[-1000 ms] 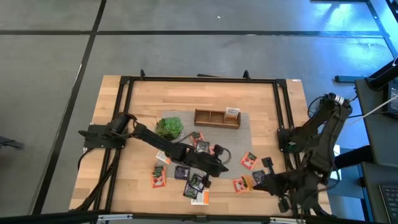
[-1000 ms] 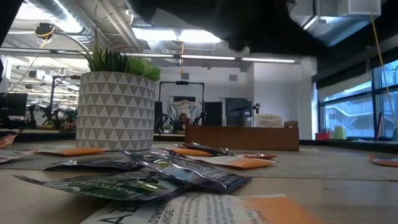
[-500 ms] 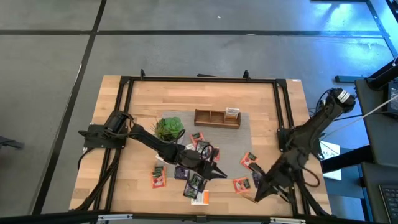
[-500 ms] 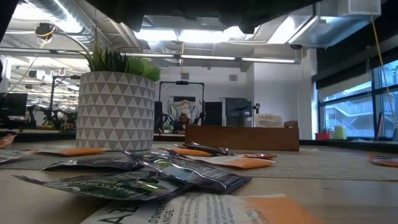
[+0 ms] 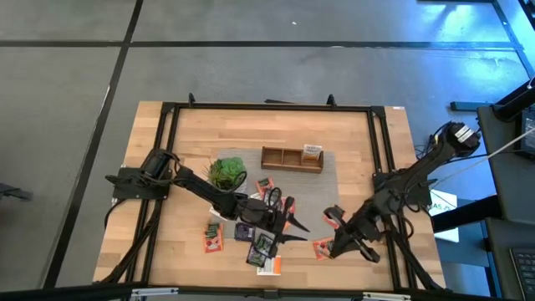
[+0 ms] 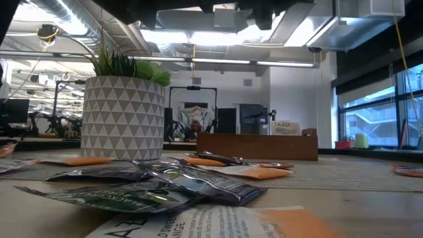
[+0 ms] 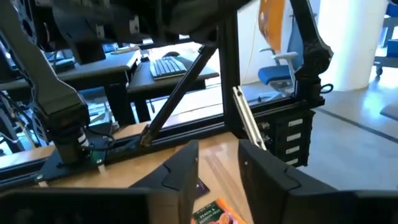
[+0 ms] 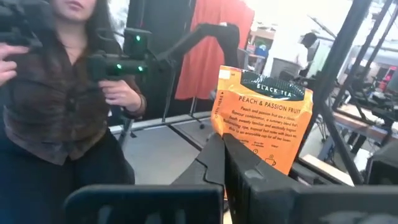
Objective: Pick & Place Tea
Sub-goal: Put the orange tea bag into the middle section of the wooden organizer
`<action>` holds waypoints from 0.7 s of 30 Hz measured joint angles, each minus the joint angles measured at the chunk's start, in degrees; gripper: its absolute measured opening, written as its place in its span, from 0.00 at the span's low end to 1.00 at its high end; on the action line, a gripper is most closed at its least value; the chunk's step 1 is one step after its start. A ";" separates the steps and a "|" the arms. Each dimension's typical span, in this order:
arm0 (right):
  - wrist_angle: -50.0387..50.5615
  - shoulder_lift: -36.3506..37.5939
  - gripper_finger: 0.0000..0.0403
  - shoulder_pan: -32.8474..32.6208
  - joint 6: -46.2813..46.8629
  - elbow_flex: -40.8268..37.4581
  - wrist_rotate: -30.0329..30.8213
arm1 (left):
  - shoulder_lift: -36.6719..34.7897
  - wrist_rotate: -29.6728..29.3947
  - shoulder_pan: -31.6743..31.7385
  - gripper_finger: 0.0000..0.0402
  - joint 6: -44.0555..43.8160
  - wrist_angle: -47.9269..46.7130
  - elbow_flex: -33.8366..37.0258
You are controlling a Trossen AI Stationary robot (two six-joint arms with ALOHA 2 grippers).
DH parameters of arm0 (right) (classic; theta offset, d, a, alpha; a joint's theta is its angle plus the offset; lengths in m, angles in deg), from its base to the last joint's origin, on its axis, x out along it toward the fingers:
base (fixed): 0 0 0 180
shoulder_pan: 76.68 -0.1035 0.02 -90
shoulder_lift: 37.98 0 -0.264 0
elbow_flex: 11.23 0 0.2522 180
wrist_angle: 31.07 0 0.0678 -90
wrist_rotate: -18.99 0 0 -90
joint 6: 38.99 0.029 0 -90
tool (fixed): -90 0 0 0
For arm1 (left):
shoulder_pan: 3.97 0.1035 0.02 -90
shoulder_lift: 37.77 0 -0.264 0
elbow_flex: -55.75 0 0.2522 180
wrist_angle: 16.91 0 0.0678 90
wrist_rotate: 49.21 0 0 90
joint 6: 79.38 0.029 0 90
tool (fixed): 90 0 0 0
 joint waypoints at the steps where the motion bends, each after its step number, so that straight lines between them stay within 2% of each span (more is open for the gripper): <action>1: -0.03 -0.44 0.00 0.00 0.02 0.00 0.10 | 0.01 -0.02 -0.05 0.31 0.00 0.26 0.00; 8: -2.84 -3.20 0.01 0.62 -0.02 0.00 0.55 | 0.04 1.44 -0.97 0.39 -2.95 3.08 -0.02; 21: -3.17 -4.22 0.02 2.93 0.48 0.00 0.86 | 0.09 1.29 -2.00 0.39 -3.59 5.68 -0.02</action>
